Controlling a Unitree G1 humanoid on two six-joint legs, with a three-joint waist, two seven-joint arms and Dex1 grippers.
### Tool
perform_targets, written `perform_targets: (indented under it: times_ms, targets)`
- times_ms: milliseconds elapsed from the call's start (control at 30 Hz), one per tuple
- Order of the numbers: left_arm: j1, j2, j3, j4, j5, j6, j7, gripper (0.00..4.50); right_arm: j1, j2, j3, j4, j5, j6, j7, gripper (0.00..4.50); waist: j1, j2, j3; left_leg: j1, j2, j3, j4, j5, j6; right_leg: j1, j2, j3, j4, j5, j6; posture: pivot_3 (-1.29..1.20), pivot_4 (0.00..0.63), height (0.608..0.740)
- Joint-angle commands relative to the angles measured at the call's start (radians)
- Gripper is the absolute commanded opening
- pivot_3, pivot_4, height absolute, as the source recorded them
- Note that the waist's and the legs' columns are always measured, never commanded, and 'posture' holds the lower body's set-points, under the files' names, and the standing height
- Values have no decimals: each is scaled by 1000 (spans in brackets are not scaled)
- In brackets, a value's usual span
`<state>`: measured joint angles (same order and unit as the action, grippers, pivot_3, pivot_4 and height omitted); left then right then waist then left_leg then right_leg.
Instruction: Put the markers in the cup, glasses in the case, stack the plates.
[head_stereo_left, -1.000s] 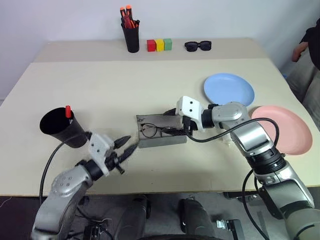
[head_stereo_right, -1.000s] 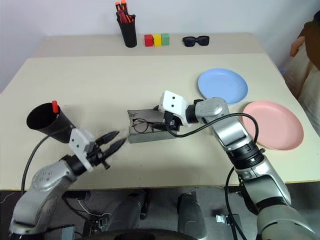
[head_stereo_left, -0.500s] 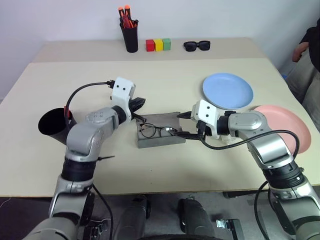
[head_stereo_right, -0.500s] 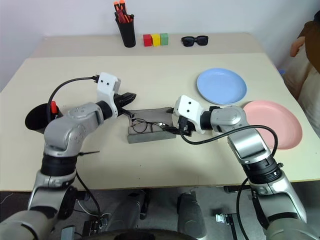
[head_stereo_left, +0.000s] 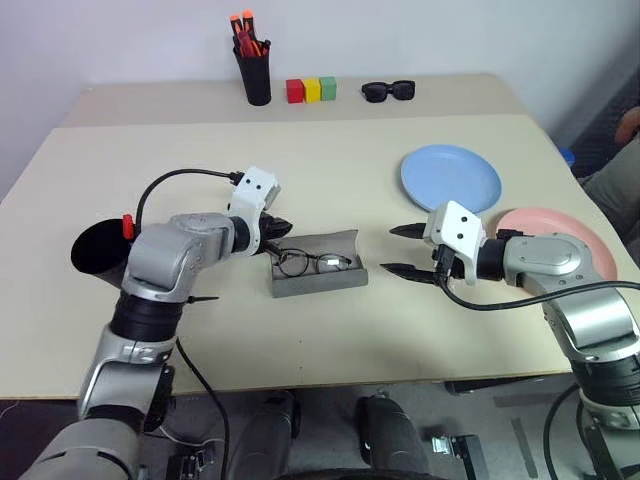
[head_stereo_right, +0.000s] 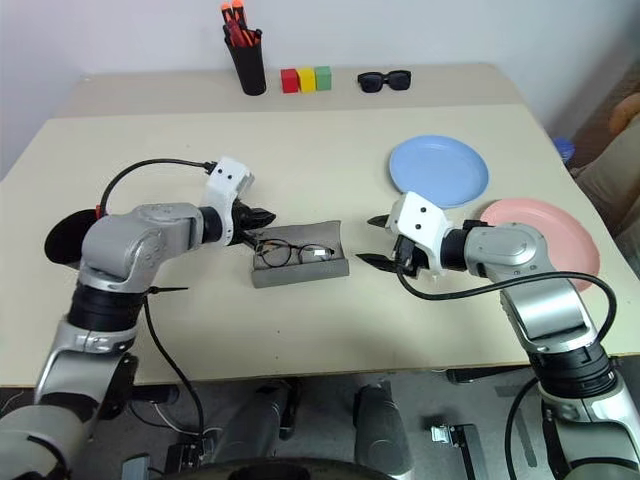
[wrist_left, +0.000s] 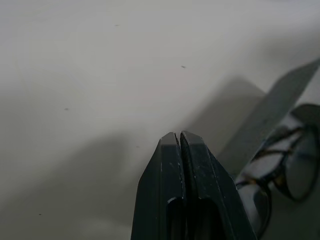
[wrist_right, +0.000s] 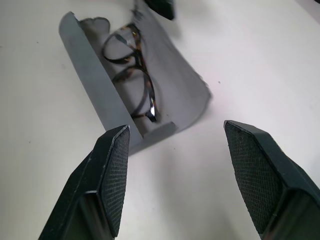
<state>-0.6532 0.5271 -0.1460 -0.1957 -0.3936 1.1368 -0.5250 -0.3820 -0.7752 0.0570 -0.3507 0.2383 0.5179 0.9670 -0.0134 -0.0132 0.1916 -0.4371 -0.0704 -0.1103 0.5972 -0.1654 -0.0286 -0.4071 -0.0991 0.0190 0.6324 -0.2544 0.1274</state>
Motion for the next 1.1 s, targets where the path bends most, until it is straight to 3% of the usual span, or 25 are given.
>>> perform_targets:
  times_ms: [33, 167, 333, 467, 567, 967, 1100]
  targets:
    - [63, 55, -16, -114, -6, -32, -47, 43, -23, -11, -17, -3, -2, -18, -12, 3036, -1, 0, 0, 0, 0, 0, 0, 0, 0, 0, 0, 0, 0, 0, 0, 0, 150, 740]
    - [140, 94, -9, -213, -14, -56, -70, 43, -49, -5, -3, 46, -22, -27, -26, 3036, 3, 0, 0, 0, 2, 0, 0, 0, 0, 0, 0, 0, 0, 0, -1, 0, 150, 740]
    - [282, 162, -47, -340, 54, -276, -113, 43, -97, 5, 27, 157, -86, -45, -67, 3036, 4, 0, 0, 0, 1, 1, 0, 0, 0, 0, -3, 0, -1, -2, -4, 0, 150, 740]
    - [413, 118, 1, -326, 136, -576, -78, 43, -189, 24, 61, 326, -200, -54, -175, 3036, 3, 0, 0, 0, 1, 1, 0, 0, 0, 0, -4, 0, -1, -2, -5, 0, 150, 740]
    - [464, 46, 50, -323, 92, -680, -89, 43, -251, 41, 100, 487, -296, -123, -255, 3036, 4, 0, 0, 0, 0, 2, 0, 0, 0, 0, -4, 1, -2, -2, -5, 0, 150, 740]
    - [564, -25, 60, -369, 68, -805, -116, 43, -399, 117, 174, 927, -476, -360, -409, 3036, -1, 1, 0, 0, -1, 4, 0, 0, 1, 0, -3, 0, -1, 0, -2, 0, 150, 740]
    - [561, -35, 57, -381, 73, -791, -110, 0, -407, 126, 170, 970, -491, -403, -411, 1821, 0, 1, 0, 0, -1, 5, 0, 0, 1, 1, -3, 0, -1, 0, -1, 0, 150, 740]
